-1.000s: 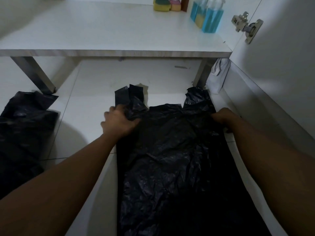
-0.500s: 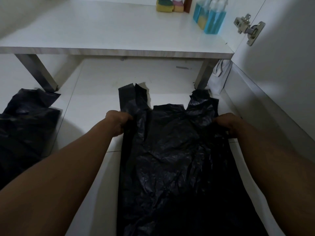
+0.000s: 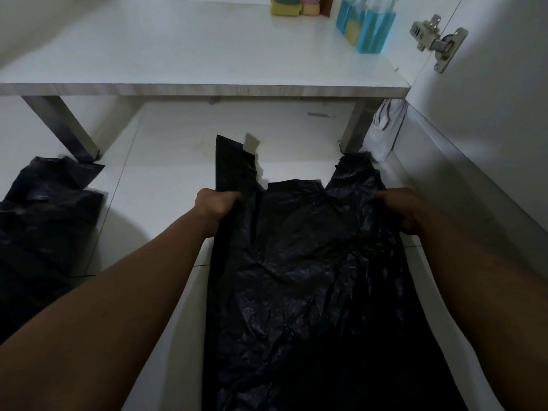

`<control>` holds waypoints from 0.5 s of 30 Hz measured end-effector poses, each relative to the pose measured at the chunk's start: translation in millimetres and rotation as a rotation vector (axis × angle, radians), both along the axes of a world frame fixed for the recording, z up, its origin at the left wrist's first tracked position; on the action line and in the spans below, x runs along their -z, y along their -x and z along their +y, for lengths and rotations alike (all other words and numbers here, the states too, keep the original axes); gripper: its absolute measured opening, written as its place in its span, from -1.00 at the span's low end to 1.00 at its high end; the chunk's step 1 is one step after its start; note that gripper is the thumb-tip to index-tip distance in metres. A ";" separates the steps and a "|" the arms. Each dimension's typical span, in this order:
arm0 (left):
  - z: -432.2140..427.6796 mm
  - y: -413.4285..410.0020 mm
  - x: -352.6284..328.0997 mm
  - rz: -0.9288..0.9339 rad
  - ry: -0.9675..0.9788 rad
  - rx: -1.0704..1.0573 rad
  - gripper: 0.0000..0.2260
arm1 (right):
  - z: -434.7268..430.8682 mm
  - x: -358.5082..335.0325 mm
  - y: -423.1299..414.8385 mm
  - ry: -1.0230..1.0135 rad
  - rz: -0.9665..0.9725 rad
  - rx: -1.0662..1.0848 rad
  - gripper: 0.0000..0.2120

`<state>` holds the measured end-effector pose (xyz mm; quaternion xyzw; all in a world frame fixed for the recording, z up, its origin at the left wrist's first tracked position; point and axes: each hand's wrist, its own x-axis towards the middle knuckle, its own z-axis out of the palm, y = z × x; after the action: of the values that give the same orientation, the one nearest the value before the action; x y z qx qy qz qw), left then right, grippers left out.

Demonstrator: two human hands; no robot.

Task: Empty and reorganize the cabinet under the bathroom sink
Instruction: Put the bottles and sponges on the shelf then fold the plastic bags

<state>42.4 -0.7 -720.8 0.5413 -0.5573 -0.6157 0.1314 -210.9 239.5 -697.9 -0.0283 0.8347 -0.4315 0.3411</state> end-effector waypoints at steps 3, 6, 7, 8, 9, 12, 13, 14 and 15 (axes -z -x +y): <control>-3.0 -2.0 1.6 0.006 0.061 -0.002 -0.78 | -3.7 -6.1 -3.6 0.035 0.062 -0.062 -0.76; -7.1 -5.1 -2.8 0.084 0.151 -0.010 -0.70 | -7.4 -10.2 -7.0 0.088 0.082 -0.097 -0.72; -9.5 -5.8 -4.4 0.111 0.175 -0.016 -0.67 | -9.0 -12.6 -8.0 0.112 0.075 -0.101 -0.75; -10.9 -6.3 -7.1 0.132 0.192 -0.019 -0.65 | -10.9 -14.6 -8.9 0.133 0.068 -0.100 -0.79; -12.7 -6.7 -8.7 0.157 0.201 -0.021 -0.65 | -13.1 -16.7 -9.6 0.149 0.062 -0.099 -0.83; -14.2 -7.7 -13.5 0.230 0.175 -0.063 -0.64 | -18.5 -21.3 -9.9 0.171 0.081 -0.113 -0.89; -14.8 -8.5 -15.4 0.240 0.173 -0.086 -0.63 | -19.6 -22.7 -9.8 0.167 0.092 -0.126 -0.89; -15.2 -9.6 -17.7 0.242 0.182 -0.108 -0.64 | -19.7 -24.6 -9.9 0.163 0.099 -0.137 -0.87; -16.9 -11.1 -19.7 0.243 0.189 -0.130 -0.65 | -19.5 -28.4 -11.5 0.161 0.105 -0.140 -0.84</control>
<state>53.4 -17.6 -701.1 0.4832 -0.5566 -0.6115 0.2878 -199.4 220.0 -669.5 -0.1362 0.8101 -0.4701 0.3228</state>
